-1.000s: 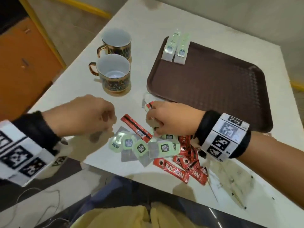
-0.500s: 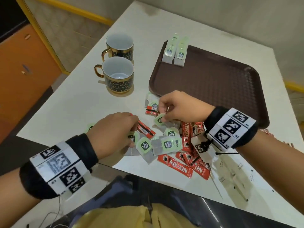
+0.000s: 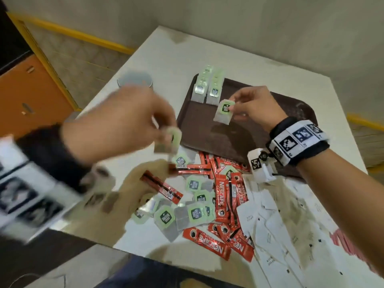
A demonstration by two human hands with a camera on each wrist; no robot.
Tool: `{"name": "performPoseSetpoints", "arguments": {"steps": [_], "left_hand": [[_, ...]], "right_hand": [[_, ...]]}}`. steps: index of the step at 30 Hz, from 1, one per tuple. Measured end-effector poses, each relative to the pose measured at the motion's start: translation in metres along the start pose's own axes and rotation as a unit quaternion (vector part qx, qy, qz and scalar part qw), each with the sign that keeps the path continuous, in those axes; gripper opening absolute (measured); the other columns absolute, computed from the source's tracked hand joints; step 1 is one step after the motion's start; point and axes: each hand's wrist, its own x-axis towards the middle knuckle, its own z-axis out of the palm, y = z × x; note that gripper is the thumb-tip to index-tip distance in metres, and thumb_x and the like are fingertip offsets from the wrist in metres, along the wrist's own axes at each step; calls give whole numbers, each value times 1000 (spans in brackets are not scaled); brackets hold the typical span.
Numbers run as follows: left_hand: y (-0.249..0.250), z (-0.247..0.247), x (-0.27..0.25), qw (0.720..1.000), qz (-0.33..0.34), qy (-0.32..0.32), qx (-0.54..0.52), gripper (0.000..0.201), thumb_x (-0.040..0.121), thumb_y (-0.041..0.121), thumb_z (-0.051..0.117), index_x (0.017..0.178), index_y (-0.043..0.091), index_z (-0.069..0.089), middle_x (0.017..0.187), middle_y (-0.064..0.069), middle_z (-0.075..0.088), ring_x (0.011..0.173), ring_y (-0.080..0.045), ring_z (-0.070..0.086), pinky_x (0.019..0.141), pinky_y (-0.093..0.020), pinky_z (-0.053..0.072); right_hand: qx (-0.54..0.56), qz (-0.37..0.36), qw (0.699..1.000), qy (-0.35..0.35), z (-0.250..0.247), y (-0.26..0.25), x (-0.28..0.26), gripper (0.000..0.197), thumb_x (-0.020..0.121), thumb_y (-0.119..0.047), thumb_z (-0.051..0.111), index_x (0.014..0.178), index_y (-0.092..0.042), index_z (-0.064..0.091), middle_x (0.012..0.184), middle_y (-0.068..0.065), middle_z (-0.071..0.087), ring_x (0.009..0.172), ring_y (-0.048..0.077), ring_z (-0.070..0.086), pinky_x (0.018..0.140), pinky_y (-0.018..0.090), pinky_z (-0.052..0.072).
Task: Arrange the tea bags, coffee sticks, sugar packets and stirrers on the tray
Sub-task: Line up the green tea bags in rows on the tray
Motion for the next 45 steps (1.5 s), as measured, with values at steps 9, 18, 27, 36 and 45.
{"name": "performPoseSetpoints", "arguments": {"steps": [9,18,27,36,45], "left_hand": [[16,22,200,992,-13,-34,120,21,81,3,70,101,10,72,101,-9,69,82,-22,58,69,-30,44],[-12,71,263,981,-84,-92,147,24,85,3,65,108,3,68,113,-17,66,102,-33,63,73,-32,46],[-12,76,274,980,-70,-59,174,24,84,-1,62,108,2,66,114,-18,63,102,-36,62,82,-37,50],[-4,67,253,983,-22,-14,180,24,79,3,68,103,3,66,106,-17,63,99,-36,61,76,-38,49],[27,38,114,982,93,-132,101,7,78,17,74,83,21,71,71,10,63,65,-5,56,62,-24,42]], "right_hand": [[0,61,998,22,3,18,79,18,78,15,68,82,-2,66,86,16,63,84,28,69,72,38,60],[-97,69,993,6,12,24,113,22,74,12,72,70,-7,62,73,10,64,72,25,68,57,29,59],[-133,62,989,33,19,28,125,17,69,9,77,83,5,69,85,16,70,86,32,72,73,48,61],[-154,-13,985,79,16,18,102,33,72,-16,83,95,-8,60,91,14,67,79,30,68,71,43,59],[-283,-105,916,-264,18,-17,-45,11,88,-19,65,82,-14,71,74,-4,70,61,4,63,60,11,48]]}}
